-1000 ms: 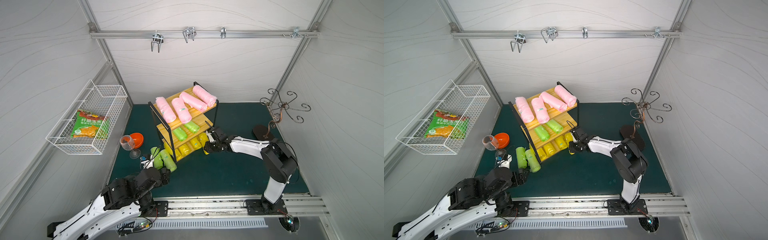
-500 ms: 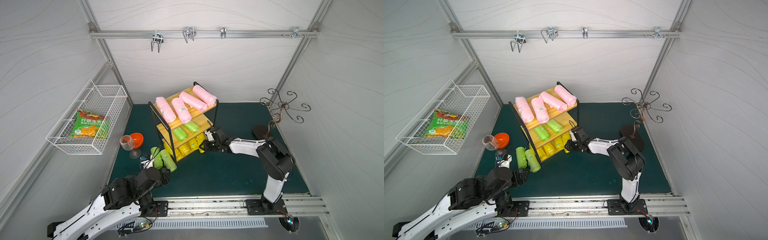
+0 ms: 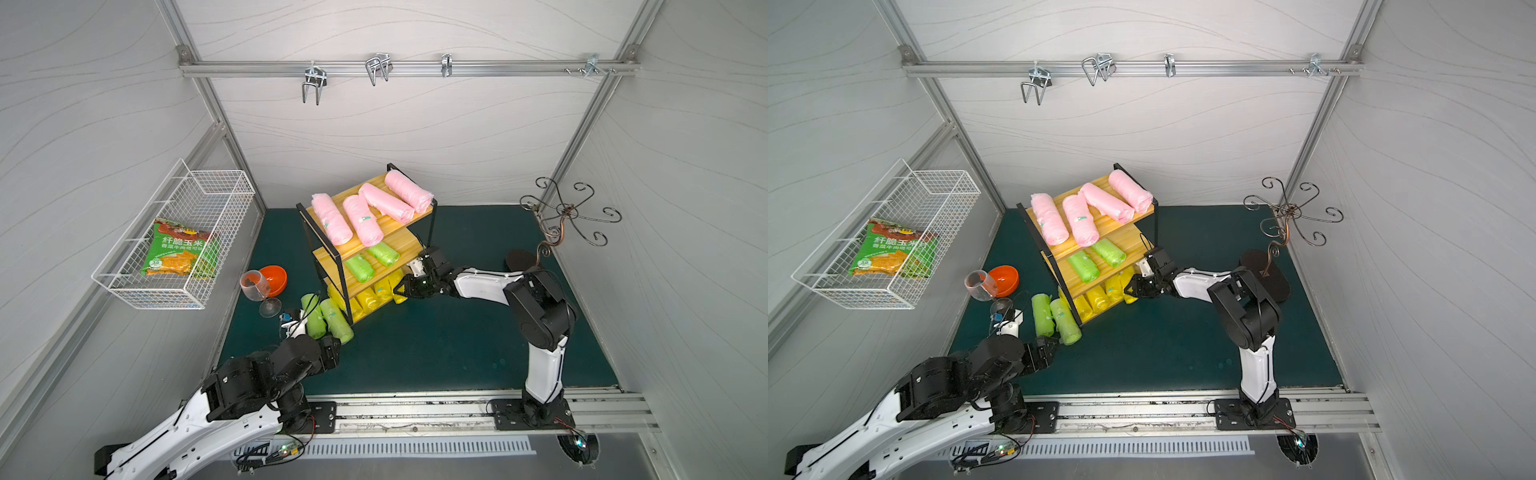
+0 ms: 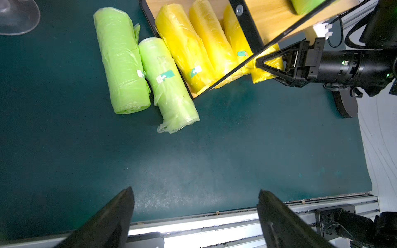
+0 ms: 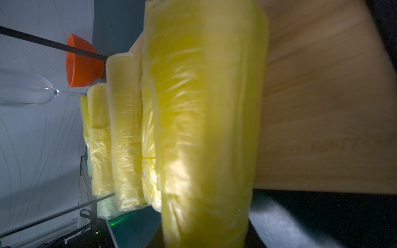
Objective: Sort the rolls of trash bags by color and place them on the shelf
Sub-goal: Place the roll of trash bags on the shelf.
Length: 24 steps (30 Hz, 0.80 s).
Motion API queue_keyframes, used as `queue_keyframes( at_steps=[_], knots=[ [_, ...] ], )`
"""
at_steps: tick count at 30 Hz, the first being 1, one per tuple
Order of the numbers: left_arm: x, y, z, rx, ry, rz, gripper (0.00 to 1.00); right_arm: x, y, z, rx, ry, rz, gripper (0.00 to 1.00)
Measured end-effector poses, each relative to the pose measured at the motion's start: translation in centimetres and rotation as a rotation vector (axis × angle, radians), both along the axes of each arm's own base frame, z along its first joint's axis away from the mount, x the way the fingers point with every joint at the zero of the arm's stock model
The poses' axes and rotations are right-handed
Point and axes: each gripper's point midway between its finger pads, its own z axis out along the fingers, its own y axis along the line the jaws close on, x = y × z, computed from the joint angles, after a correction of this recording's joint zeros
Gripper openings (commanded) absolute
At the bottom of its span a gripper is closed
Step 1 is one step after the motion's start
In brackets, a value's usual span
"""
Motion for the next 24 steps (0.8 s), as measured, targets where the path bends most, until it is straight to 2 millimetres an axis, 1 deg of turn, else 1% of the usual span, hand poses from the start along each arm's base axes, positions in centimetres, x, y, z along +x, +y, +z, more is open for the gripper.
queue_keyframes(
  at_steps=[3,6,9,11,17,22,24],
  knots=[
    [0.0,0.0,0.0,0.0,0.0,0.0,0.95,0.6,0.4,0.1,-0.016,0.006,0.01,0.14],
    [0.0,0.0,0.0,-0.001,0.001,0.002,0.95,1.2,0.6,0.0,-0.027,0.009,0.016,0.23],
    [0.0,0.0,0.0,-0.001,0.001,0.002,0.95,1.5,0.6,-0.5,-0.038,0.017,0.015,0.34],
    [0.0,0.0,0.0,-0.001,0.001,0.002,0.95,1.3,0.5,-0.8,-0.047,0.025,0.017,0.41],
    [0.0,0.0,0.0,-0.002,0.001,0.002,0.95,0.9,0.0,-1.3,-0.075,0.039,0.025,0.55],
    [0.1,-0.2,-0.2,0.001,0.005,0.001,0.95,0.4,-0.7,-1.8,-0.114,0.053,0.027,0.66],
    [0.1,-0.3,-0.3,0.003,0.008,0.0,0.95,0.4,-0.9,-1.8,-0.125,0.052,0.027,0.68]
  ],
)
